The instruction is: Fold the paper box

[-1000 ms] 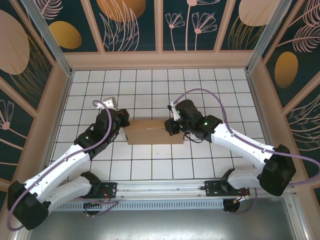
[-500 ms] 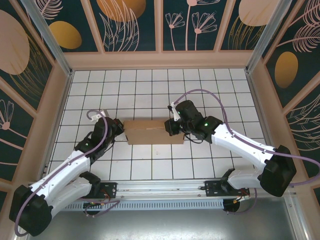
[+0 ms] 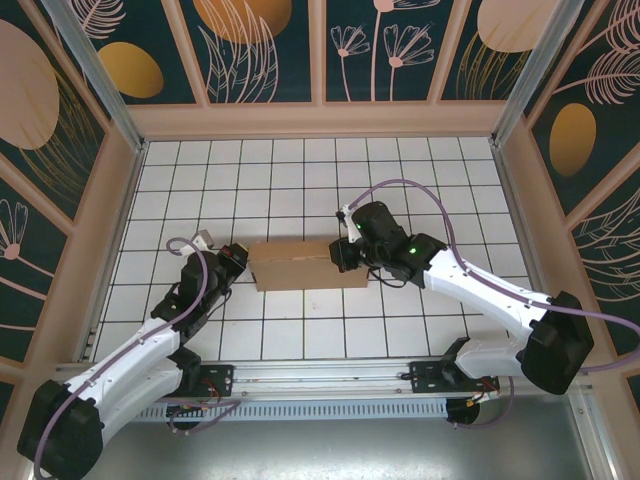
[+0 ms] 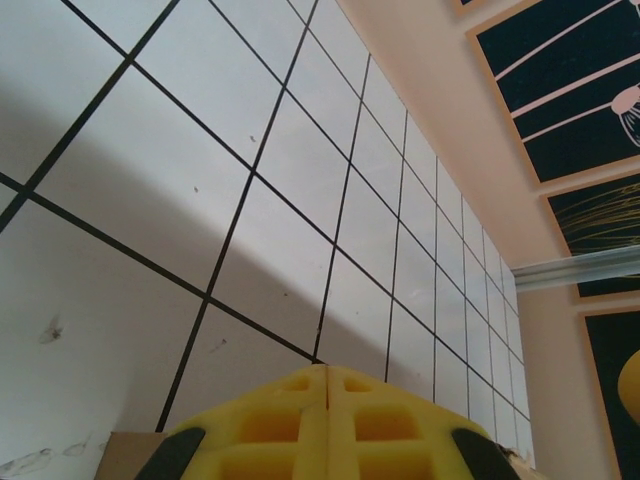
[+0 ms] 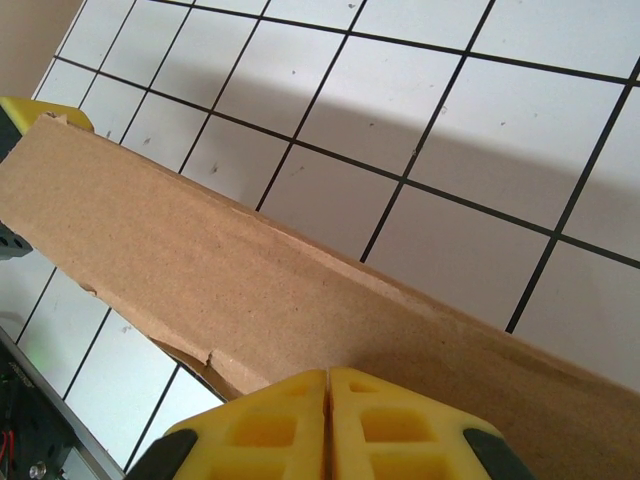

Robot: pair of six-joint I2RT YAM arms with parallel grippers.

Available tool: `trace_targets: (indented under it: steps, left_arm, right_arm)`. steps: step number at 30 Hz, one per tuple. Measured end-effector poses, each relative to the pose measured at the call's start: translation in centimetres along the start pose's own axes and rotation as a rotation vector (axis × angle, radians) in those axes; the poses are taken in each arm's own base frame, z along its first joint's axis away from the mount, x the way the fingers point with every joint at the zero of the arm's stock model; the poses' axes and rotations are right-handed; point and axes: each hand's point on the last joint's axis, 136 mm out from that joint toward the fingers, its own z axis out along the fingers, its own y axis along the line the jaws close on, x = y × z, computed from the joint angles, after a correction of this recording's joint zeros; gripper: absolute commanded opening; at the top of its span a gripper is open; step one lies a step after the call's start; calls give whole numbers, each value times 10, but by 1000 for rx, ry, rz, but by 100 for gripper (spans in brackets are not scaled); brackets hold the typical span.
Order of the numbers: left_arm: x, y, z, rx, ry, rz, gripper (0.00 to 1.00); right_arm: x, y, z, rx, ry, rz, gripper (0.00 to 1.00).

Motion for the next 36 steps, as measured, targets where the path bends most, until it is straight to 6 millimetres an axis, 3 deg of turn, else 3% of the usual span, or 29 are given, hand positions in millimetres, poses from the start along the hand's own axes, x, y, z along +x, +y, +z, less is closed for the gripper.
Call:
trace_targets:
  steps: [6, 9, 12, 17, 21, 25, 28, 31, 36]
  left_arm:
    - [-3, 1, -2, -31, -2, 20, 0]
    - [-12, -10, -9, -58, -17, 78, 0]
    - [-33, -37, -19, -56, -58, 167, 15]
    - [-64, -94, -29, -47, -89, 387, 57]
    - [-68, -119, -33, -35, -40, 571, 64]
    - [-63, -123, -40, -40, 19, 726, 64]
    - [-55, -118, -45, -32, 73, 856, 98]
    - [-47, -115, -55, -11, 114, 996, 98]
    - [-37, -112, -67, 40, 114, 1189, 99]
  right_arm:
    - [0, 0, -1, 2, -3, 8, 15]
    - [-2, 1, -3, 0, -4, 5, 23]
    - [-5, 3, -8, 7, 5, -13, 36]
    - [-35, 14, -32, 17, -49, -91, 48]
    - [-56, 15, -64, 31, -147, -180, 46]
    - [-58, -2, -99, 73, -259, -320, 41]
    - [-33, -11, -110, 75, -292, -491, 41]
    - [-13, -13, -113, 62, -295, -650, 42]
    - [-16, -13, -110, 62, -284, -807, 41]
